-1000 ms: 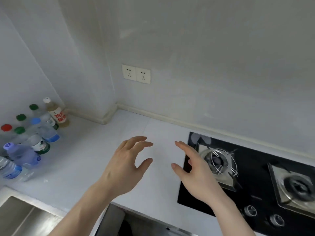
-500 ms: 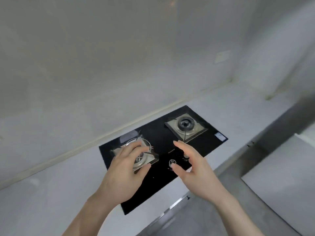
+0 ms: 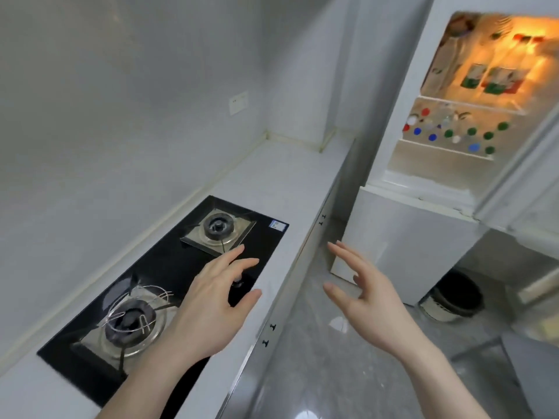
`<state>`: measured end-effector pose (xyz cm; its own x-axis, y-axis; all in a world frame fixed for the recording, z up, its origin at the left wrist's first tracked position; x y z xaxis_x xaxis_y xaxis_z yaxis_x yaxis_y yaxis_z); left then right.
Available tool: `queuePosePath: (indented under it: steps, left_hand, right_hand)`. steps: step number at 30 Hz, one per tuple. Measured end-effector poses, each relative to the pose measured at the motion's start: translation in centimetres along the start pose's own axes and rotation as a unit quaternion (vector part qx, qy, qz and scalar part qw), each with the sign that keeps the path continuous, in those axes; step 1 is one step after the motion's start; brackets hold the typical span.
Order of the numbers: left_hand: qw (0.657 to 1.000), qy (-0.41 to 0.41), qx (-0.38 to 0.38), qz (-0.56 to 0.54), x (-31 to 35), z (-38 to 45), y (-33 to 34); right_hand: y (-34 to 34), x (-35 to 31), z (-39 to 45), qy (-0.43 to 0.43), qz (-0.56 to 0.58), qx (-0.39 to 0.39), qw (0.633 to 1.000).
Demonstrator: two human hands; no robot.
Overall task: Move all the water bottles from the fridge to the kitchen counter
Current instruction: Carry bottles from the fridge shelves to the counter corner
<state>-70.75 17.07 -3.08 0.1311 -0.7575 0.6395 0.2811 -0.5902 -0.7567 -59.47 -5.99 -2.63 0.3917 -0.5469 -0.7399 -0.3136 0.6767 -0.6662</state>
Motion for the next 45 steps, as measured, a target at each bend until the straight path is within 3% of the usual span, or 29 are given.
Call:
queuePosePath:
  steps: [6,28,45]
  left_hand:
    - [0.998,0.066,-0.019,-0.007,6.4,4.5,3.5]
    - [0.988,0.154,-0.025,-0.009,28.1,21.8,19.6]
    - [0.970,0.233,-0.054,-0.043,33.9,45.7,26.3]
  right_hand:
    - [-6.7,4.1,-0.1,0.033,0.013,0.060,0.998]
    - [-28.7,21.1,7.7,0.027,-0.024,0.088,0.995]
    - [-38.5,29.2,24.6,0.062,-0.051,0.168,0.982]
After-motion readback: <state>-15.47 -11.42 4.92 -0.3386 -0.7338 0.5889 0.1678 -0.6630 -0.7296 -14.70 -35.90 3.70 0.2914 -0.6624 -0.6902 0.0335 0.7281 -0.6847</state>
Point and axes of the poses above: each hand's wrist, its own z-axis towards the middle knuckle, its own y-axis out of the palm, x = y × z, the point moved 9 cm from there along z, towards the middle knuckle, and after that the axes turned 4 degrees about -z, right-handed, at the moved point
